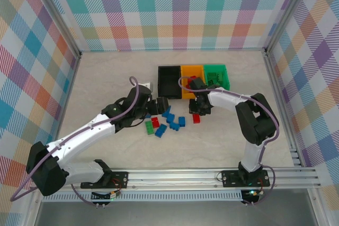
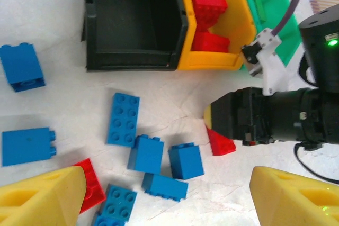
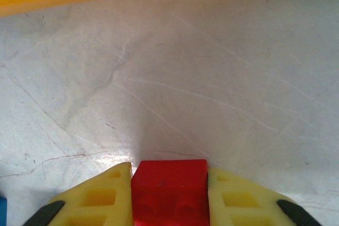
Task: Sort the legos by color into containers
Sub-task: Pick up the lego from the center of the table, then place the lego in the container.
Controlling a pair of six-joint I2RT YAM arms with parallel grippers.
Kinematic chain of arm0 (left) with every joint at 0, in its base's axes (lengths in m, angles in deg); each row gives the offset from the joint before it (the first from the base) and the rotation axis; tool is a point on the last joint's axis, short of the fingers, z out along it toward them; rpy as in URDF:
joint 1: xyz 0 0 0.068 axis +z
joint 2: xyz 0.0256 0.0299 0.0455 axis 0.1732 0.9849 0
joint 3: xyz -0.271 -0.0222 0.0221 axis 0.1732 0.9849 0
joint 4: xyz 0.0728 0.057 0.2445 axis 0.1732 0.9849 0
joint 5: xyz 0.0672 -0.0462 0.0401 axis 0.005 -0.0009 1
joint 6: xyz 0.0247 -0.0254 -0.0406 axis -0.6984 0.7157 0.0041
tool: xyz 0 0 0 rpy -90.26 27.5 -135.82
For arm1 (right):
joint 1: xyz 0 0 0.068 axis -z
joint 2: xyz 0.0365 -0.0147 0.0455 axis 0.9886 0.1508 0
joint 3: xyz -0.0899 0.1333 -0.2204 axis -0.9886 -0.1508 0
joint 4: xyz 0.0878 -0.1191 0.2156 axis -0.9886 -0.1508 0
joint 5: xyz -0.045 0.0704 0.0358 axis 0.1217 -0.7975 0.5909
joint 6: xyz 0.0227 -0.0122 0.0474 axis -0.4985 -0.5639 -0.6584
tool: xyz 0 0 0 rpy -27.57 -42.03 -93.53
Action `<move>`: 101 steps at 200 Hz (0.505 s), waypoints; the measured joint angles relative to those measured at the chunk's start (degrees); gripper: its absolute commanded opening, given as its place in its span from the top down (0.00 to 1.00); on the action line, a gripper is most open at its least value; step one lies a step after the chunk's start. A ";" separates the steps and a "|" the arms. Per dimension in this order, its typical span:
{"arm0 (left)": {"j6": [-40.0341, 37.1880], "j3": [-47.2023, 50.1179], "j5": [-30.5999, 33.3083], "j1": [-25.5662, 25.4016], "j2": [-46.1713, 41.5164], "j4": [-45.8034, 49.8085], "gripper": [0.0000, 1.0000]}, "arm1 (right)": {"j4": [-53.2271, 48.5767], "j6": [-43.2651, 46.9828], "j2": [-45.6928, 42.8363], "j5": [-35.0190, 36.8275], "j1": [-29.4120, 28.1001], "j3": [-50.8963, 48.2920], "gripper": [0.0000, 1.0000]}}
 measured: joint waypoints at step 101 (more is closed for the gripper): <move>-0.26 2.01 -0.79 0.00 8.52 8.61 0.17 | -10.08 5.60 -1.03 1.92 1.36 19.19 0.74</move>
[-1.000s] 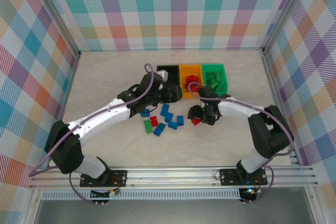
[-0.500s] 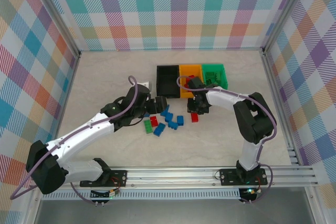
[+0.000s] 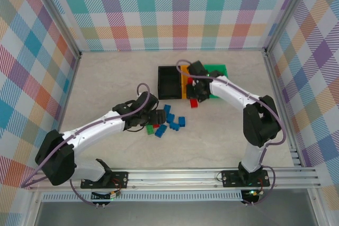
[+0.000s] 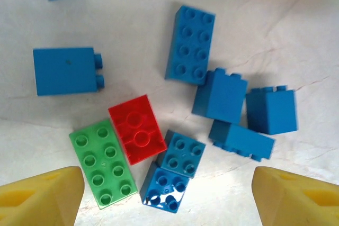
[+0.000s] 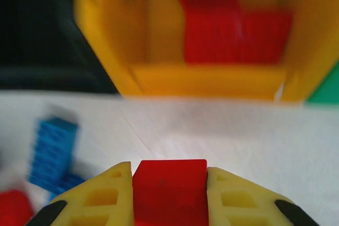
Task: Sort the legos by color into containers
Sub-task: Place the lego in the container, then rotate the lego at the center of the table.
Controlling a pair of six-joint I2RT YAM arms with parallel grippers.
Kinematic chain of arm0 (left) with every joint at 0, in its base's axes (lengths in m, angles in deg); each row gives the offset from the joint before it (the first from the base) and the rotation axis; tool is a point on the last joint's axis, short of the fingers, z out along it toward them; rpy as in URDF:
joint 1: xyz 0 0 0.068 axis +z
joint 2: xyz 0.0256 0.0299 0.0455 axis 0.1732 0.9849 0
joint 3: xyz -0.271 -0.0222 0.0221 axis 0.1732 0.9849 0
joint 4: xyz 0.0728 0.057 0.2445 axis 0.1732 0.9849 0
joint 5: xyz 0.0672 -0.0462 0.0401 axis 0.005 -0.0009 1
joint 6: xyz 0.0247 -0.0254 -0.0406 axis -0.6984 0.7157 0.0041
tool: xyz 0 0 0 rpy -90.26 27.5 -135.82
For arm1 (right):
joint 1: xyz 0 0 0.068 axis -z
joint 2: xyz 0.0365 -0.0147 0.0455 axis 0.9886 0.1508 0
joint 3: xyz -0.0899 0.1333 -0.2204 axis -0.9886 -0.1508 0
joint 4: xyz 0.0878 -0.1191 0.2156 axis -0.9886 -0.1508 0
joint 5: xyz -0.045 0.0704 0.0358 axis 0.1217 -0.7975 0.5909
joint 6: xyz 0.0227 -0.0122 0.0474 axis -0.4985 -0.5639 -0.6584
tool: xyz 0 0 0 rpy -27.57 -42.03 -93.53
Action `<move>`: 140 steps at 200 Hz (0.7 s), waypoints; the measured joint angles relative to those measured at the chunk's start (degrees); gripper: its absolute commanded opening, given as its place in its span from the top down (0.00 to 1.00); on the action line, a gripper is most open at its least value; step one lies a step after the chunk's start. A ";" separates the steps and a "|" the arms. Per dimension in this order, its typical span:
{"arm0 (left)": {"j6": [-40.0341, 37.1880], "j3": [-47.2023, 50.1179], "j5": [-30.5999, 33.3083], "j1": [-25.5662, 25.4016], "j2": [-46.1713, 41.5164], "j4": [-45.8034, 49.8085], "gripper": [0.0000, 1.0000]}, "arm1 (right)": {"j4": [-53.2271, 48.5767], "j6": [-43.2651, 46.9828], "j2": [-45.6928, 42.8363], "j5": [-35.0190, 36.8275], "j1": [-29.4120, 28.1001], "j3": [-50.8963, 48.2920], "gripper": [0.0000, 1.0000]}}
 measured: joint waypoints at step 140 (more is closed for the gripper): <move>0.26 -6.32 -1.79 0.00 13.05 5.81 0.18 | -2.29 5.81 4.98 -3.23 4.92 6.14 0.37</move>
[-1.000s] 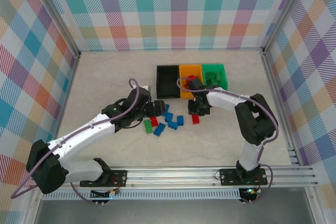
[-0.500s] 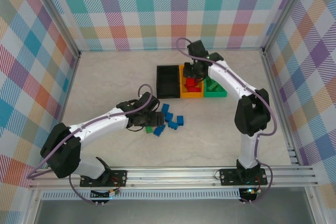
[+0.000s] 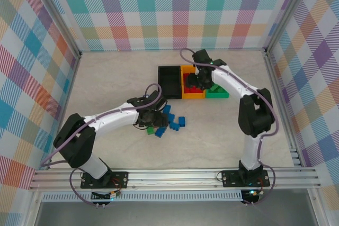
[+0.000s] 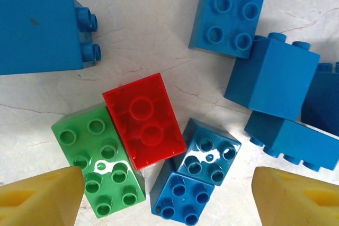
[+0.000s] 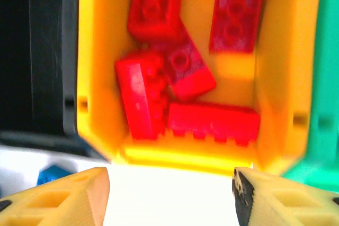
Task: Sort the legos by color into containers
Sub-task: Rotate the lego at the center of the table.
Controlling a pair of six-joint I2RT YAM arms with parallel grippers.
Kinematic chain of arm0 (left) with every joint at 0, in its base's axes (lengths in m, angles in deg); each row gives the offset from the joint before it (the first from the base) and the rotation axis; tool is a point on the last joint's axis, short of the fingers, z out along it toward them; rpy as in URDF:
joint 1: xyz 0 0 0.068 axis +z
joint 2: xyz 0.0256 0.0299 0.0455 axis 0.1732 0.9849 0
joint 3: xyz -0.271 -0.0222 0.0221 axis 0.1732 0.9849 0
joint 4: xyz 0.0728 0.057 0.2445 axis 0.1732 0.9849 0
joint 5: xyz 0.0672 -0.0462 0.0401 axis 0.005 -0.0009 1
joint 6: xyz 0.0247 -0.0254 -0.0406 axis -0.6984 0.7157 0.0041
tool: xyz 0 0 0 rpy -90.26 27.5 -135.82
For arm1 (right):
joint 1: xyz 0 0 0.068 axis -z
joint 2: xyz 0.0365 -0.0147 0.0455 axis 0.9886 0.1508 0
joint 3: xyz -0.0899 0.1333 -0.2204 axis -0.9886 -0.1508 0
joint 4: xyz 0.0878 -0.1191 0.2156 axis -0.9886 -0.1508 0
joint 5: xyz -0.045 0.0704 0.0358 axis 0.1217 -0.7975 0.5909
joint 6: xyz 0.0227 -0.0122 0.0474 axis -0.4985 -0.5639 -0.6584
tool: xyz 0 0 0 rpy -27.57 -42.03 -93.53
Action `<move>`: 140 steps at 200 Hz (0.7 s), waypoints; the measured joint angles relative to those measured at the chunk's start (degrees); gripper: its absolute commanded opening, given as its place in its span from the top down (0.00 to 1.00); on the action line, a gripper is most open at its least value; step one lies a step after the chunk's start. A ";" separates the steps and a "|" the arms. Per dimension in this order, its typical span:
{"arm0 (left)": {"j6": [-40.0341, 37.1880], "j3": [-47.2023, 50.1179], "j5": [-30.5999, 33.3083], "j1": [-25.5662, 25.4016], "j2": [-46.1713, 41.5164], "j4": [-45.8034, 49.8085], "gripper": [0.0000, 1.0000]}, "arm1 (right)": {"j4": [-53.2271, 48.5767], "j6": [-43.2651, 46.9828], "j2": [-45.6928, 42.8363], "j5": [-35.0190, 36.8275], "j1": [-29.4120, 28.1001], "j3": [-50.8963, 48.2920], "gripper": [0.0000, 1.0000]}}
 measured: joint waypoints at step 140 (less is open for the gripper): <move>-1.77 -11.89 4.96 0.00 13.70 4.09 0.42 | 3.48 -1.14 -19.02 -0.04 -0.04 -22.27 0.36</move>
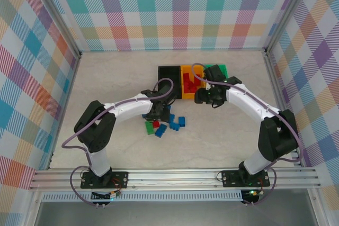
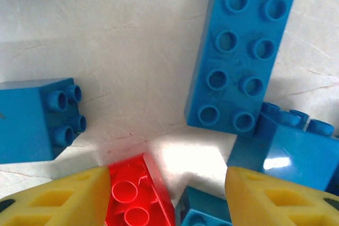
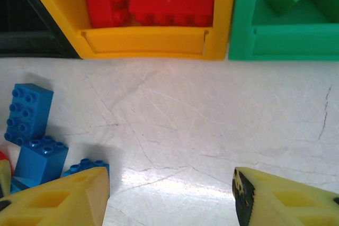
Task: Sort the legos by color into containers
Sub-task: Rotate the lego at the center of the table, then pick up the lego from the center of the table.
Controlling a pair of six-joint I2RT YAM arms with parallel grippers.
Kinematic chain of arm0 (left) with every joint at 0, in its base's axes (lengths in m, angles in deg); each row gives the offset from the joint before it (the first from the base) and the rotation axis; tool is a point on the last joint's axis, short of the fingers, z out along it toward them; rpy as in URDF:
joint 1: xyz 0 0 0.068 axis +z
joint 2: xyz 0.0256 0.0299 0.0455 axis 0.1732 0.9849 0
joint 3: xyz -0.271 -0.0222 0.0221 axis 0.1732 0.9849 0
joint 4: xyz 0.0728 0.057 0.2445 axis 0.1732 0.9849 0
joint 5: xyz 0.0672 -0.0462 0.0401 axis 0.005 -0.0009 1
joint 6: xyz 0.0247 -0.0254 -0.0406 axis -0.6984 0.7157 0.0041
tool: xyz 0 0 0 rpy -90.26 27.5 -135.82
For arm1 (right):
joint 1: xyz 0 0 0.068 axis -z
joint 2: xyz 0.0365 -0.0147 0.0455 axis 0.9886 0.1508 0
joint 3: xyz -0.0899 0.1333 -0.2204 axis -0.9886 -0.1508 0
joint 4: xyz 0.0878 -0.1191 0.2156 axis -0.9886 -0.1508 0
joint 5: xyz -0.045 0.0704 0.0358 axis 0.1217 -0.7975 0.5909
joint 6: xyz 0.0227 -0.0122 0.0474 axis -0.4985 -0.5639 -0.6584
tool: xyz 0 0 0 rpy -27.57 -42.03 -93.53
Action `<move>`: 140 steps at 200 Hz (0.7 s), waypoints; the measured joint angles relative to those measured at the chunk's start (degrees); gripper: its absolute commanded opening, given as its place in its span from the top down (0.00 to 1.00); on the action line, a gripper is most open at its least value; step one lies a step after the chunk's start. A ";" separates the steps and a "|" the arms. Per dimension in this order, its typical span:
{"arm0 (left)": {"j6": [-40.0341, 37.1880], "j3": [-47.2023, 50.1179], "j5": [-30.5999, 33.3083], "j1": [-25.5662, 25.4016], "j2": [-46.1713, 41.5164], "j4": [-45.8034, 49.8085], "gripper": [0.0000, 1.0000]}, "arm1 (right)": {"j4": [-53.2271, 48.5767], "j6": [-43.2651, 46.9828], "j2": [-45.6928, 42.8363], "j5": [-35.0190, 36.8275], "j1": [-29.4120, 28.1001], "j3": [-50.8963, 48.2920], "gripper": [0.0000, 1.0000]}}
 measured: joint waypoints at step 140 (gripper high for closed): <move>-0.63 5.57 4.02 0.00 -2.99 -0.94 0.36 | 2.10 -1.51 -1.46 0.09 -0.04 -3.54 0.37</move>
